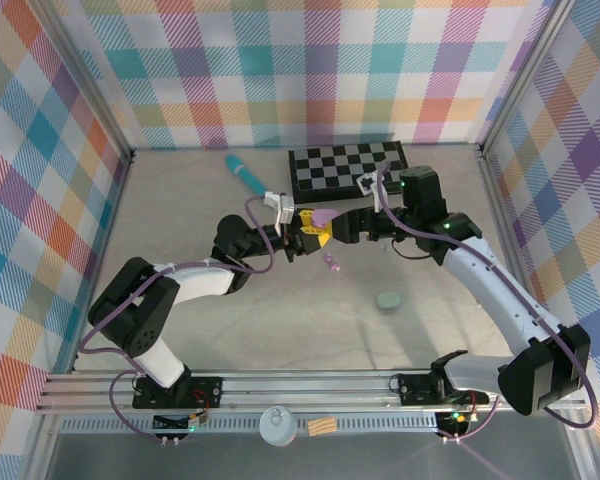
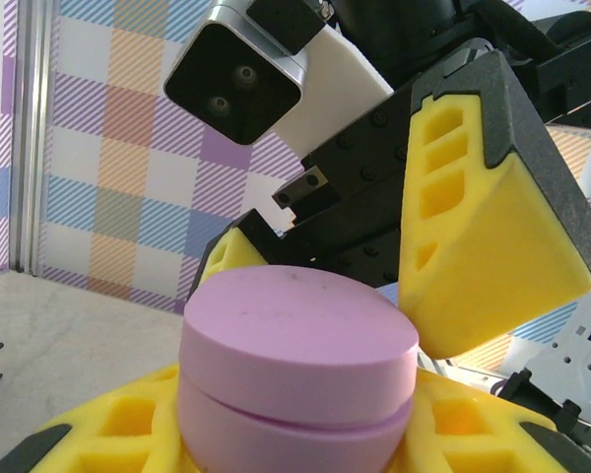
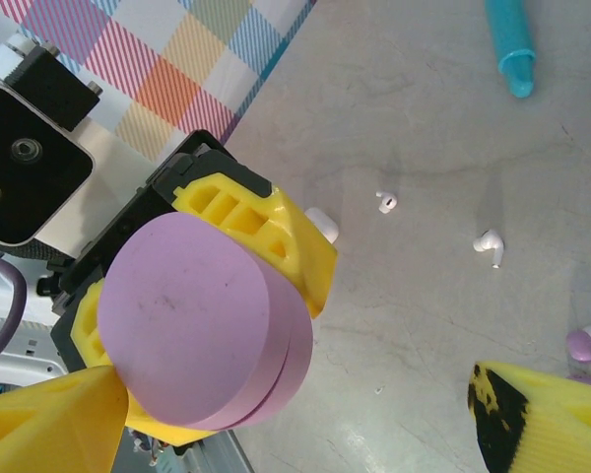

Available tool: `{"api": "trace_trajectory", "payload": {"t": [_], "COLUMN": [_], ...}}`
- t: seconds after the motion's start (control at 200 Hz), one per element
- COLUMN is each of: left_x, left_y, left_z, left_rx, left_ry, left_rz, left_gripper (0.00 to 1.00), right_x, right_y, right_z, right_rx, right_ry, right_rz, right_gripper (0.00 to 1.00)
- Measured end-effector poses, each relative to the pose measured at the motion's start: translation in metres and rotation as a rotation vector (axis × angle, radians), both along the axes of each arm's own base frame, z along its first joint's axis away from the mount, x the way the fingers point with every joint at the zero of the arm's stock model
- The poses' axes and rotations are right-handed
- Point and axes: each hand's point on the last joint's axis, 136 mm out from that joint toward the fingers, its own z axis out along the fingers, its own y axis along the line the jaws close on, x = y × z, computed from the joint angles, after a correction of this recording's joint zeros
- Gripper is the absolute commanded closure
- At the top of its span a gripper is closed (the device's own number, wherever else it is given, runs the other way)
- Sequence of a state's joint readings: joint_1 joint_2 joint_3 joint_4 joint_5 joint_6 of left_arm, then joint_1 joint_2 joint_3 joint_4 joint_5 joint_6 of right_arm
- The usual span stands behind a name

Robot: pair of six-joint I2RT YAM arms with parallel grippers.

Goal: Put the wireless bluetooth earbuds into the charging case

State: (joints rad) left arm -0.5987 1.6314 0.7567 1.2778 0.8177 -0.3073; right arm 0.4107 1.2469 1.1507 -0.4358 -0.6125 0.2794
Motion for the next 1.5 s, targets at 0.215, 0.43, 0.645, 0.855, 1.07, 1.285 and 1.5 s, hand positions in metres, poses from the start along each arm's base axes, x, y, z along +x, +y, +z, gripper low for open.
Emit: {"api": "trace_trajectory", "payload": {"t": [0.215,0.43,0.645,0.855,1.07,1.285,1.5], "left_x": [0.001,0.000,-0.003,-0.006,-0.006,-0.001,0.008], "left_y": [0.000,-0.001,-0.001,-0.002,0.002,0.009,0.030], "left_z": [-0.003,-0.004,-0.004,-0.003,-0.004,-0.002,-0.006], "left_rx": [0.007,0.012,0.016,0.013,0.012,0.009,0.016], "left_ry": [0.017,0.024,0.019,0.005,-0.008,-0.017,-0.007], "left_rz": [-0.001,-0.006,-0.024,-0.037,-0.027,-0.005,0.049], "left_gripper": [0.73,0.73,0.73,0.73,0.73,0.73,0.73], "right_x": [0.002,0.008,0.026,0.030,0.022,0.010,0.022], "right_y": [-0.001,-0.004,-0.005,-0.004,-0.007,-0.014,-0.049], "right_z": [0.000,0.009,0.028,0.032,0.046,0.068,0.044], "right_rx": [-0.012,-0.022,-0.019,-0.018,0.000,0.044,-0.040], "right_ry": [-0.018,-0.064,-0.134,-0.138,-0.165,-0.200,-0.157], "right_rz": [-0.009,-0.026,-0.068,-0.076,-0.080,-0.103,-0.333], "right_gripper": [0.11,0.11,0.11,0.11,0.10,0.10,0.11]}}
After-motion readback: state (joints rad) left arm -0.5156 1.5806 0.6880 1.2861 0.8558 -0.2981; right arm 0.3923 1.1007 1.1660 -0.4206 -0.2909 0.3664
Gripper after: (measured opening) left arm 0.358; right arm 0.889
